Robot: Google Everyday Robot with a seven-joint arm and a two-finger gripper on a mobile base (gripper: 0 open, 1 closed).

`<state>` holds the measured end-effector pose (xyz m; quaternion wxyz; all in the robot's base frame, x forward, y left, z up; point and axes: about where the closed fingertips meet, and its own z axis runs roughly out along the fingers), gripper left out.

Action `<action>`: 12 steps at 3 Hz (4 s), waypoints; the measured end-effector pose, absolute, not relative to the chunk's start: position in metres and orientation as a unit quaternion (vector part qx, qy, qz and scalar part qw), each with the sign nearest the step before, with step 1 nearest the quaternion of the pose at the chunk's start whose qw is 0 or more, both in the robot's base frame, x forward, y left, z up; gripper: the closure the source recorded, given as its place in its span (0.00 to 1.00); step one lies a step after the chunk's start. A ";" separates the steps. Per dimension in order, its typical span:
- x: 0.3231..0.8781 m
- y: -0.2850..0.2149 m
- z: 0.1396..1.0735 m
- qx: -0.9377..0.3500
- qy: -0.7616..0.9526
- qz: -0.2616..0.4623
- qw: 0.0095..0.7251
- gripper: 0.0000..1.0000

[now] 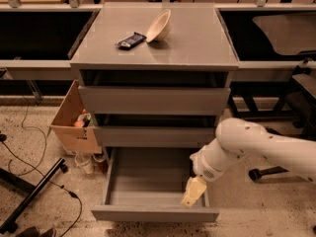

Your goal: Close bottom drawer

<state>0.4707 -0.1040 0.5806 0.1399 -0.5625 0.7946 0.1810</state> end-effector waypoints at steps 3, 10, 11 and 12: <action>0.471 -0.048 0.363 -0.472 0.823 0.273 0.157 0.65; 0.483 -0.080 0.161 0.020 0.923 0.355 0.147 1.00; 0.505 -0.082 0.165 0.041 0.926 0.340 0.158 1.00; 0.524 -0.069 0.156 0.058 0.920 0.350 0.165 1.00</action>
Offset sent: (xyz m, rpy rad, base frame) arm -0.0126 0.0645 -0.2758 0.2458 0.1710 -0.1846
